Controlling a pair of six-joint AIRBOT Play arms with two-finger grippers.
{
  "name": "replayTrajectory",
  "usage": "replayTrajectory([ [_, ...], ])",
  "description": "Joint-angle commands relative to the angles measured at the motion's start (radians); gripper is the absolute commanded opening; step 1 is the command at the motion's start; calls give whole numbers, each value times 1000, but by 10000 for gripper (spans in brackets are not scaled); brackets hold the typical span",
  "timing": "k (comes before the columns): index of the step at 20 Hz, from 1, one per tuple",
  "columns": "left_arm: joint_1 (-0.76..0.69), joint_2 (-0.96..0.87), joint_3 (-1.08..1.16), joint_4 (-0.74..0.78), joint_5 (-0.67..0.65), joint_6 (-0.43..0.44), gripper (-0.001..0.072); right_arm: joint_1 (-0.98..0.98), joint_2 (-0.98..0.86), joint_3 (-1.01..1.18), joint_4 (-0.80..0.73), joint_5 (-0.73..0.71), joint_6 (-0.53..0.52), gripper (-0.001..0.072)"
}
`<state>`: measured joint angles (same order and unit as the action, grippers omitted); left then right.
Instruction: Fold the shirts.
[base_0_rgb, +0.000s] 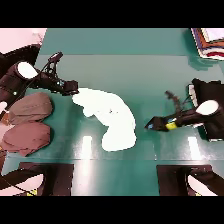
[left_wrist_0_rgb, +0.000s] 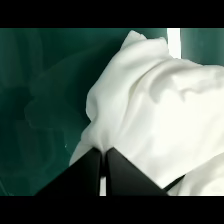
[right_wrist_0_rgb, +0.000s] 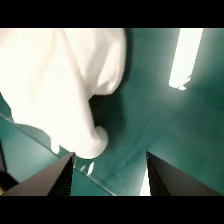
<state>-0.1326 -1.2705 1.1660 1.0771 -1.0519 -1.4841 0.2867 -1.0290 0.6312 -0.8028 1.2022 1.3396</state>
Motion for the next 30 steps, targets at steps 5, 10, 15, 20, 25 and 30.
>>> replayTrajectory([
  [5,0,2,5,5,-2,0,26,298,-226,0,143,-182,-75,368],
  [10,0,73,40,85,-14,-8,25,262,-250,212,-32,-115,-58,15],
  [15,0,304,275,146,-36,-8,25,28,13,493,-287,30,24,14],
  [20,0,437,536,111,-198,-10,24,-200,233,742,-291,111,24,14],
  [25,0,439,715,105,-384,-48,25,-338,281,951,-291,253,25,13],
  [30,0,436,524,105,-405,-55,25,-318,139,1019,-293,372,90,13],
])
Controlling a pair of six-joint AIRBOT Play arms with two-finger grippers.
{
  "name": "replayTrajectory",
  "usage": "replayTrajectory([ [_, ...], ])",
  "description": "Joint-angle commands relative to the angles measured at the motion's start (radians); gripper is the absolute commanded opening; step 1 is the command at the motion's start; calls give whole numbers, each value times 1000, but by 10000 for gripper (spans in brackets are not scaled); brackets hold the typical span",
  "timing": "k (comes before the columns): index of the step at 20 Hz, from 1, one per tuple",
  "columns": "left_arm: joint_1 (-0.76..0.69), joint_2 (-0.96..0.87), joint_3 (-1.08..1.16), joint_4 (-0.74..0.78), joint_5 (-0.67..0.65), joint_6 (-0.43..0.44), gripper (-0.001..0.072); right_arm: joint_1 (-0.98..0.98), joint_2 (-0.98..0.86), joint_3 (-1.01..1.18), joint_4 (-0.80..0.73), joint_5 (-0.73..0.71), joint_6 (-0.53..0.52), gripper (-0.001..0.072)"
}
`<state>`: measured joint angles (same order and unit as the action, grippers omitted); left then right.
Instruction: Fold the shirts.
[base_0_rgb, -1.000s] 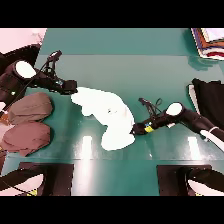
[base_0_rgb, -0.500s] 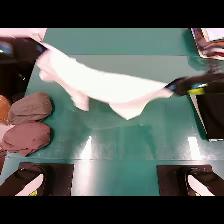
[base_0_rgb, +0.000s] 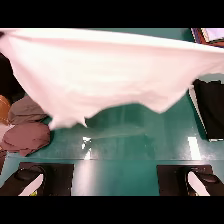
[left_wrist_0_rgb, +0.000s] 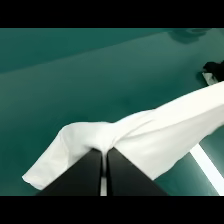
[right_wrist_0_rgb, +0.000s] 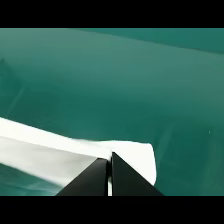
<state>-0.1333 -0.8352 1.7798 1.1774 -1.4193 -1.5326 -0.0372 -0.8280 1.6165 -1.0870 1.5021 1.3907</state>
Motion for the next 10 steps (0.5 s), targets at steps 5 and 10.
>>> replayTrajectory([
  [5,1,-69,-573,21,195,32,24,138,-280,-185,-220,-10,75,13],
  [10,1,-406,-584,13,414,136,25,143,-504,-229,-227,-176,75,13],
])
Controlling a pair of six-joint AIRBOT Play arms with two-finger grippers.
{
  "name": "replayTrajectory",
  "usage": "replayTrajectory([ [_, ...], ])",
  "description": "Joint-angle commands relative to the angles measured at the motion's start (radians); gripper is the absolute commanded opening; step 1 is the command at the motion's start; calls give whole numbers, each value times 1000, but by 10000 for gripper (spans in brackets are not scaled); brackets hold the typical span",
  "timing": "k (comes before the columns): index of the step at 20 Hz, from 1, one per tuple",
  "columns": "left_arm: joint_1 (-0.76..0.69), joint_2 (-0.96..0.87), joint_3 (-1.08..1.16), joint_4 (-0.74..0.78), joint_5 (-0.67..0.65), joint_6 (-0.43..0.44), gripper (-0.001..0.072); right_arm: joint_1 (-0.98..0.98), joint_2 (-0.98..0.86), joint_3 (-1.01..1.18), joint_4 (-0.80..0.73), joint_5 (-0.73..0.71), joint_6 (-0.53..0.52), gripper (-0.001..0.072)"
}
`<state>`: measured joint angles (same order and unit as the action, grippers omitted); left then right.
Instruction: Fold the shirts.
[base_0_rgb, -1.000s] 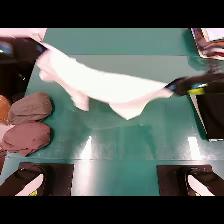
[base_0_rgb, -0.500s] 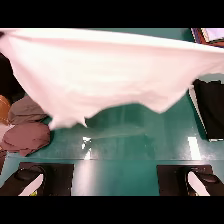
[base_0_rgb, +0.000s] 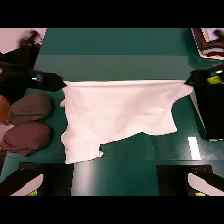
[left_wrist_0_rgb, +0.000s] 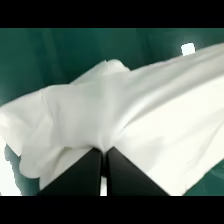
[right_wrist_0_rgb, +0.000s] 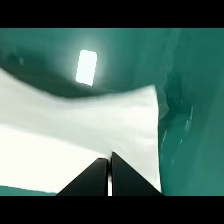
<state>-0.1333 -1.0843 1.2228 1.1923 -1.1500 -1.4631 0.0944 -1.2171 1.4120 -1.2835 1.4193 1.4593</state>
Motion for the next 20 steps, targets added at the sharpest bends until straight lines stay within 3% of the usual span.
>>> replayTrajectory([
  [1,1,-222,6,-2,182,69,26,11,-153,-5,-23,-113,6,14],
  [4,1,-345,104,-2,230,68,28,11,-253,92,-17,-126,6,16],
  [5,1,-361,129,0,230,67,92,10,-282,128,-16,-115,6,24],
  [6,1,-365,147,5,230,66,414,4,-306,164,-16,-92,6,180],
  [7,3,-365,167,8,212,64,610,-3,-325,198,5,-60,5,400],
  [10,65,-353,249,37,-21,64,614,-63,-301,191,144,-4,-43,406],
  [12,133,-301,214,36,-109,64,614,-115,-225,88,224,-5,-85,406],
  [20,208,82,-436,20,-120,0,615,-221,92,-338,323,-60,-155,405],
])
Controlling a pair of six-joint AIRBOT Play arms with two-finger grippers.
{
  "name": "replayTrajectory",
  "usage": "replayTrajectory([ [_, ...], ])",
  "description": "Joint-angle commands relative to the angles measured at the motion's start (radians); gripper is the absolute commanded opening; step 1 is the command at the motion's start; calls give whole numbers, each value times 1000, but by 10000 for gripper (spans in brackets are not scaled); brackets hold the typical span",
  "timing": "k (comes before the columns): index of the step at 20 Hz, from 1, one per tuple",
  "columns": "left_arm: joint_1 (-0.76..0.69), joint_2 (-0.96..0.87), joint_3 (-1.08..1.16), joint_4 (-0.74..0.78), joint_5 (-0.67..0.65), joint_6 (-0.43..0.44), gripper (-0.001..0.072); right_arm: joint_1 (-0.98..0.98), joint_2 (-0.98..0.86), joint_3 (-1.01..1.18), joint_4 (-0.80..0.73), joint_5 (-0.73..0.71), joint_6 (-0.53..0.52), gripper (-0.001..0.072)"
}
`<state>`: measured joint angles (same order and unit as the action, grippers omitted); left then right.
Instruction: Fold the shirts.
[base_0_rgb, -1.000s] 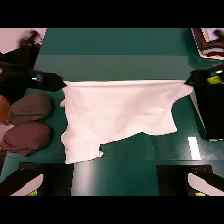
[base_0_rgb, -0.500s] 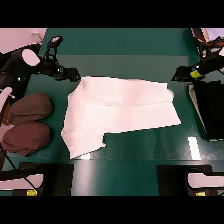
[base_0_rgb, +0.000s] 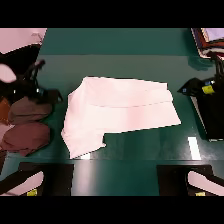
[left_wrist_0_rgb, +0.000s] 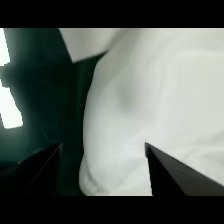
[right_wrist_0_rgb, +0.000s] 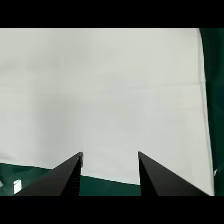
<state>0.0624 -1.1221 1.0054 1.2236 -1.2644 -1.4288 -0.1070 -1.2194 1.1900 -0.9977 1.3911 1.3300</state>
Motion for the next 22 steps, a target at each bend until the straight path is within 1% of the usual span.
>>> replayTrajectory([
  [1,12,151,-283,-12,13,-48,615,-19,119,-143,37,-49,-32,406],
  [2,12,173,-338,-16,24,-64,615,-19,133,-158,39,-54,-32,406],
  [5,12,180,-432,-40,52,-64,615,-19,150,-169,38,-53,-33,406],
  [8,12,180,-483,-92,124,-63,614,-19,149,-169,38,-53,-34,405],
  [11,12,180,-523,-112,153,-64,614,-19,149,-169,38,-47,-34,405],
  [12,12,180,-530,-124,146,-64,589,-19,149,-169,38,-48,-34,405],
  [13,12,180,-530,-130,140,-63,352,-19,149,-169,38,-47,-34,405],
  [14,12,180,-529,-134,138,-63,137,-19,149,-169,36,-43,-34,405],
  [15,12,180,-529,-134,138,-62,25,-19,149,-169,27,-32,-34,405],
  [17,12,183,-502,-131,118,-63,25,-32,150,-176,-26,8,-34,405],
  [18,12,194,-482,-130,107,-63,25,-55,154,-201,-26,21,-34,405],
  [22,12,256,-400,-129,94,-63,25,-268,197,-425,-26,-11,-34,405],
])
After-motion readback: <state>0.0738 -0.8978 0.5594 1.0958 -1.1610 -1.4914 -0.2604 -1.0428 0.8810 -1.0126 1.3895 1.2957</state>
